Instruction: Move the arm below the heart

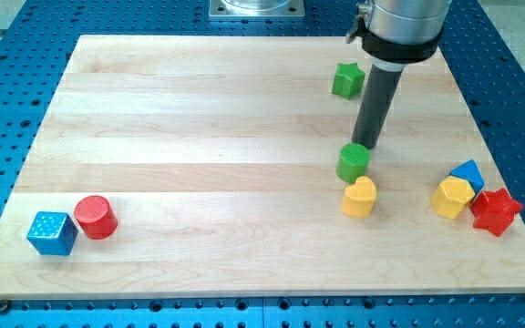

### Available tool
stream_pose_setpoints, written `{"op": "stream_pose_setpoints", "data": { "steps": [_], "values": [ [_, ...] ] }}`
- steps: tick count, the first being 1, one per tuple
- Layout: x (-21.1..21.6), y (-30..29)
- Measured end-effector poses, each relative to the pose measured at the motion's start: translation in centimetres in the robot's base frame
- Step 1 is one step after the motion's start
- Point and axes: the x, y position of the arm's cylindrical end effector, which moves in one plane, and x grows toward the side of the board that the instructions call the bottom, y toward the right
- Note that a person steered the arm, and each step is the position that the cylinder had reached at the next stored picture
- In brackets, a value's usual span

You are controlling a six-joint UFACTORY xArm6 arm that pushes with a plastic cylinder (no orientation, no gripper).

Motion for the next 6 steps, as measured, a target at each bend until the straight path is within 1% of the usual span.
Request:
{"op": "stream_pose_setpoints", "data": {
  "steps": [1, 2, 3, 4, 5, 6],
  "values": [
    [-0.9, -2.5],
    [0.1, -9.9],
    [4.1, -13.5],
    [13.1, -10.9],
    [19.5, -8.6],
    [19.2, -6.3]
  ]
}}
